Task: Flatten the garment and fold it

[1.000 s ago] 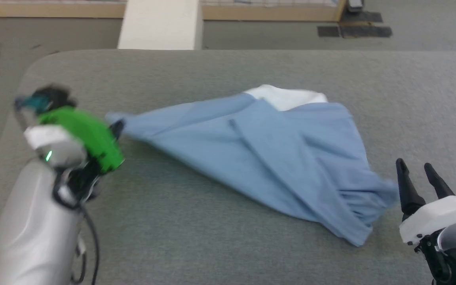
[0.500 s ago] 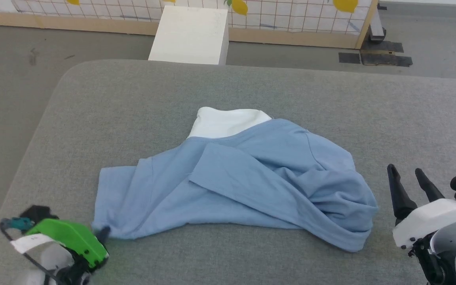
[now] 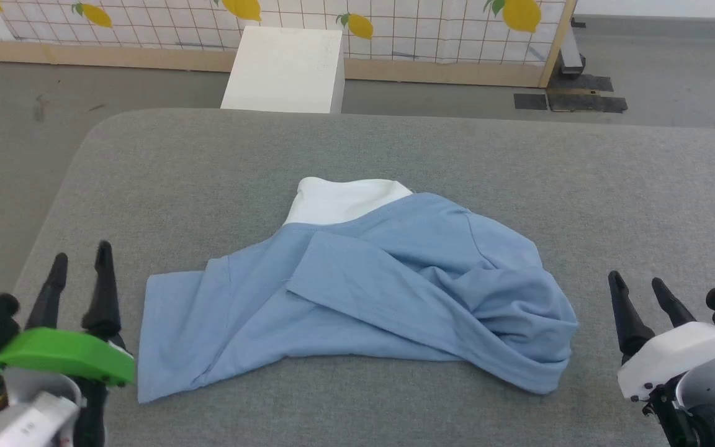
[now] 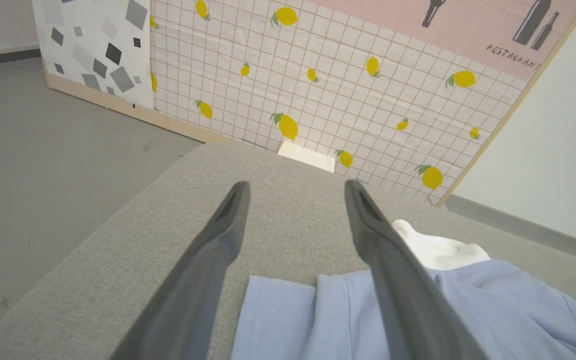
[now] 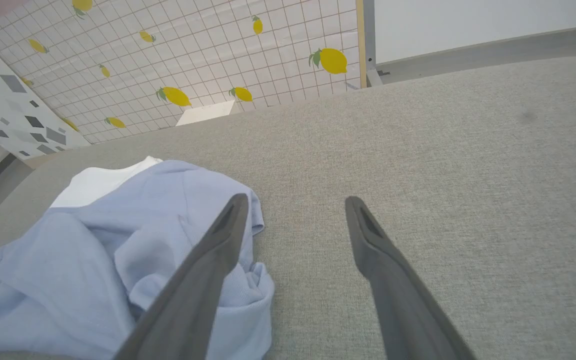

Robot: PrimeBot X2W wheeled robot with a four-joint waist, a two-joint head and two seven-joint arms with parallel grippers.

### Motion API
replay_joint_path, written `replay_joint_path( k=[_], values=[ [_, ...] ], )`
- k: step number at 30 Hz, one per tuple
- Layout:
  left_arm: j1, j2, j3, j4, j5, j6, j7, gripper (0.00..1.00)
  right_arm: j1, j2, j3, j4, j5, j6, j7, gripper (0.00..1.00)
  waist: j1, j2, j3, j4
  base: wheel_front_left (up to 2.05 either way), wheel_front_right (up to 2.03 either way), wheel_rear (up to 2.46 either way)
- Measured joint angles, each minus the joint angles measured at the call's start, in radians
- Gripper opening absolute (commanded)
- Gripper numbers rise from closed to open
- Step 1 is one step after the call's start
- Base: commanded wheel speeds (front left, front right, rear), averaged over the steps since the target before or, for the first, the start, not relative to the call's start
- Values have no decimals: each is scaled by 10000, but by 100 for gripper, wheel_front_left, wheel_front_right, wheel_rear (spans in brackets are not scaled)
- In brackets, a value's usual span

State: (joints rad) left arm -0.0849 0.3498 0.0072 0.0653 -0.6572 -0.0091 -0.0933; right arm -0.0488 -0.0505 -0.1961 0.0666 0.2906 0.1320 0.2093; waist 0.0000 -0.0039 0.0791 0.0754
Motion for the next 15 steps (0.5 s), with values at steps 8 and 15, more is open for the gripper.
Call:
replay_joint_path(
  k=[8, 15],
  values=[
    [224, -151, -740, 527, 1586, -196, -1486, 100, -1216, -4, 453, -232, -1110, 0, 2731, 100, 0, 0, 522, 9, 0, 0, 0],
    [-281, -267, -780, 696, 1862, -499, -1592, 100, -3297, -217, 1632, 326, -2318, 2, 6240, 100, 0, 0, 1160, 176, 0, 0, 0]
  ],
)
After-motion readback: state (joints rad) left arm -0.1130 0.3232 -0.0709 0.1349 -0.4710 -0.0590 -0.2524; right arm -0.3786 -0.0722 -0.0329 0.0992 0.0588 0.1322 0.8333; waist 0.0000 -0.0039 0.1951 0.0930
